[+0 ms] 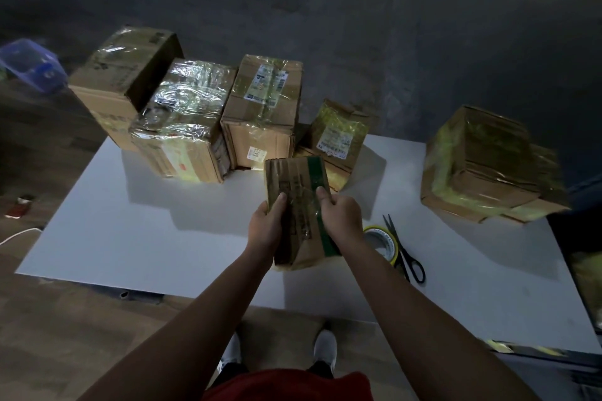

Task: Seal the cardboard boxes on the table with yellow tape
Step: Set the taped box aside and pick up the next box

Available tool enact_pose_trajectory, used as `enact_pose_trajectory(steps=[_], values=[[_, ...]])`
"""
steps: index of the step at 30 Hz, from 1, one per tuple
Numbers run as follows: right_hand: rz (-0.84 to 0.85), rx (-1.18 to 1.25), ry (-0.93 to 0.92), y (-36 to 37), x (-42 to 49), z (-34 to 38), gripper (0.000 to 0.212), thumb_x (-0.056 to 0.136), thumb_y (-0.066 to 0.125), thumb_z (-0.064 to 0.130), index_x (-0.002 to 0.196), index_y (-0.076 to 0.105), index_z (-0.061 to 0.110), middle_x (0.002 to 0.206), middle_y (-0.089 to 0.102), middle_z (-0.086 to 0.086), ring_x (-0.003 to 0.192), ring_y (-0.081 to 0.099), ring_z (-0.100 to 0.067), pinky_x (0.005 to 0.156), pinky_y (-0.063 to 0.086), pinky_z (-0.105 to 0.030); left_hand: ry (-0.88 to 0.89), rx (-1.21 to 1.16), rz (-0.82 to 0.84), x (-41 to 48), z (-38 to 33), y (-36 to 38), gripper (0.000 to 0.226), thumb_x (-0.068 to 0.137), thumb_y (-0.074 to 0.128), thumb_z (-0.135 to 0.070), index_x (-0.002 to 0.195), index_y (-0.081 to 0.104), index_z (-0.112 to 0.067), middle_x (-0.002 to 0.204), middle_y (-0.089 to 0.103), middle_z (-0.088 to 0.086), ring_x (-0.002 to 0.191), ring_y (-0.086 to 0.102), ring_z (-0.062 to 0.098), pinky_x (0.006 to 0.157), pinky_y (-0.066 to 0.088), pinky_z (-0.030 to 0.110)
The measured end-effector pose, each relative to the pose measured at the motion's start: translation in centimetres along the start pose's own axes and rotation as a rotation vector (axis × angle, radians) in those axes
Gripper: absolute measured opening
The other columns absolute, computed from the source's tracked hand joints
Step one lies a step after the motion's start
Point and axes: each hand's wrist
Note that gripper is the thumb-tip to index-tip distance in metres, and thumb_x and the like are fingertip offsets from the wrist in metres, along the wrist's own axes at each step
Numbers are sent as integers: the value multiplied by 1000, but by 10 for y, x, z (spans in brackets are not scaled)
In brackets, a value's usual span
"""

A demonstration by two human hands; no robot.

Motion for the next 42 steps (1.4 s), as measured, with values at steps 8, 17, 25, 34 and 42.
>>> enact_pose_trajectory(steps=[8, 17, 25, 34, 42], values=[[-200, 34, 39, -11, -6, 6, 41, 90, 62, 42, 61, 53, 15, 57, 50, 6, 56, 47, -12, 47, 29, -23, 61, 82, 48, 6, -6, 7, 46, 94, 50, -52, 115, 58, -11, 102, 70, 6, 92, 68, 19, 74, 57, 31], [101, 657, 123, -29, -10, 11, 29, 90, 63, 38, 111, 64, 18, 105, 71, -7, 95, 69, -25, 79, 57, -40, 41, 98, 68, 17, -22, 1, 48, 97, 40, -55, 99, 64, -13, 88, 69, 4, 82, 66, 17, 66, 53, 30], [-218, 579, 45, -60, -9, 18, 30, 82, 71, 45, 103, 60, 26, 100, 67, 8, 95, 67, -14, 83, 56, -36, 397, 344, 151, 15, -41, 43, 59, 84, 46, -71, 120, 56, -25, 120, 58, 1, 111, 57, 21, 89, 54, 47], [-62, 449, -234, -110, 24, 6, 26, 95, 53, 9, 112, 71, 15, 105, 69, 4, 105, 63, -12, 89, 48, -19, 68, -99, 503, 11, -76, 101, 58, 81, 65, -53, 116, 65, -7, 105, 71, 18, 98, 70, 33, 81, 57, 43], [-96, 95, -453, -162, 69, -37, 29, 91, 53, 5, 118, 65, 7, 122, 63, -6, 112, 56, -15, 92, 40, -14, 104, -44, 274, 32, -81, 179, 55, 74, 73, -42, 114, 63, -5, 104, 70, 17, 96, 69, 31, 66, 58, 36]])
Point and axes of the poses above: each hand's wrist, its own x-axis towards the middle knuckle, its own y-axis out of the palm, z = x × y
